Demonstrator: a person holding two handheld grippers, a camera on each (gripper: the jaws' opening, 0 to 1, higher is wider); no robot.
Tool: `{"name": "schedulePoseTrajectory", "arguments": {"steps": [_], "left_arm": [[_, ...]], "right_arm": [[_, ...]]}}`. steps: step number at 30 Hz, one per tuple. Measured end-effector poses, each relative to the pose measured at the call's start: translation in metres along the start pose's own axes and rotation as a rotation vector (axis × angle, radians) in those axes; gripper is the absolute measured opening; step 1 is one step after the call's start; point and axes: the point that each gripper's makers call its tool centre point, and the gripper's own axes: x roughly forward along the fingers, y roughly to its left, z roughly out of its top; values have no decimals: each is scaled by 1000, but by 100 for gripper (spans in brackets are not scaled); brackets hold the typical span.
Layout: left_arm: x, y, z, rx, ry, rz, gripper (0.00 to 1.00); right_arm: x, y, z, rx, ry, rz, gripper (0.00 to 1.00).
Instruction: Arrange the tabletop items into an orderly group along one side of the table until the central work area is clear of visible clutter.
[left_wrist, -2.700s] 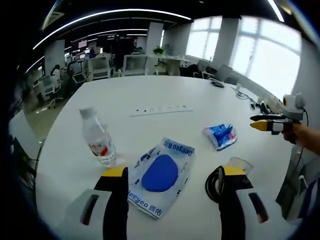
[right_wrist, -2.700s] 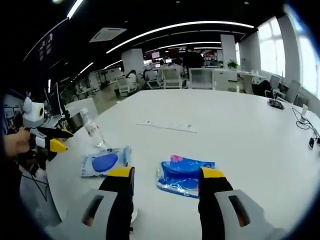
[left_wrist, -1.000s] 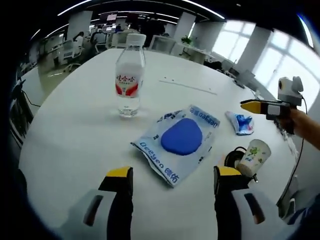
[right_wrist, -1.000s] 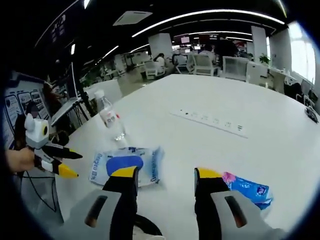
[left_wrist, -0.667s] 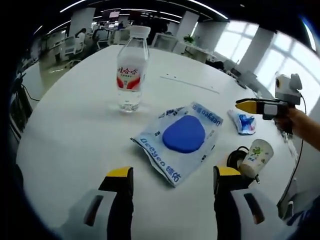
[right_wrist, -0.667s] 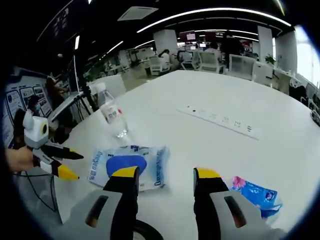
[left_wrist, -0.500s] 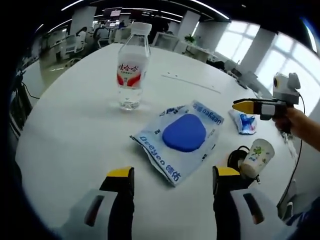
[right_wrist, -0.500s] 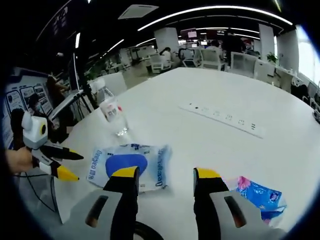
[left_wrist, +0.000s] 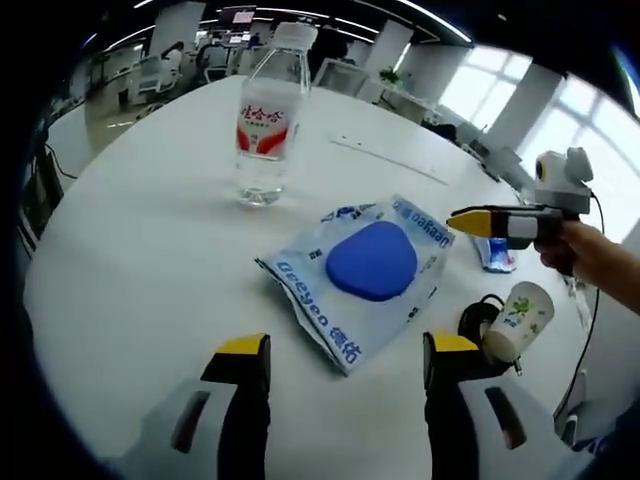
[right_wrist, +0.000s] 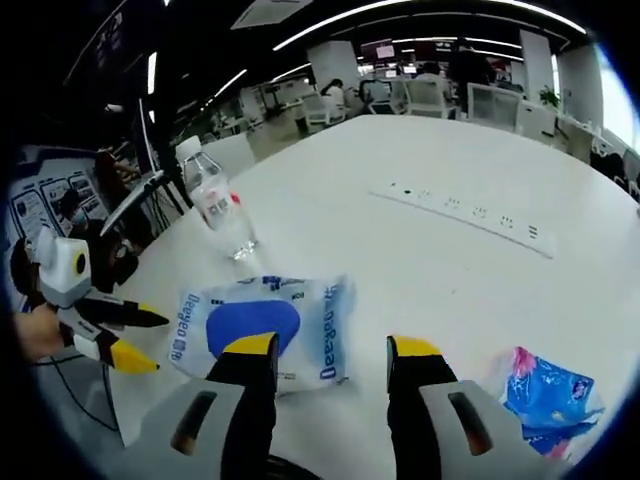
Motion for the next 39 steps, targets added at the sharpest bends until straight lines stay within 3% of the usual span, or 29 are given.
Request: {"name": "schedulePoseTrajectory", "arguments": {"steps": [2, 5, 12, 17, 22, 28, 32, 39], "left_arm": [[2, 0, 1, -8, -3, 0, 59], [4, 1, 6, 7, -35, 11, 56], [12, -2, -4, -5, -2, -6, 52], [13, 1, -6, -22, -15, -1, 41], [15, 2, -10, -56, -5, -8, 36], [20, 5, -13, -71, 13, -12, 26], [21, 8, -14, -79, 13, 1, 19], [22, 11, -15, -76, 28, 5, 8]], "right_arm": [[3, -2, 0, 9, 5, -1, 39], [7, 1, -3, 12, 20, 20, 27], [19, -2, -13, 1, 66, 11, 26], [22, -2, -13, 16, 62, 19, 26], [23, -2, -14, 28, 68, 15, 25], [24, 2, -23, 31, 96, 27, 20], [21, -1, -24, 16, 101, 3, 7], [16, 2, -26, 16, 100, -4, 2]]}}
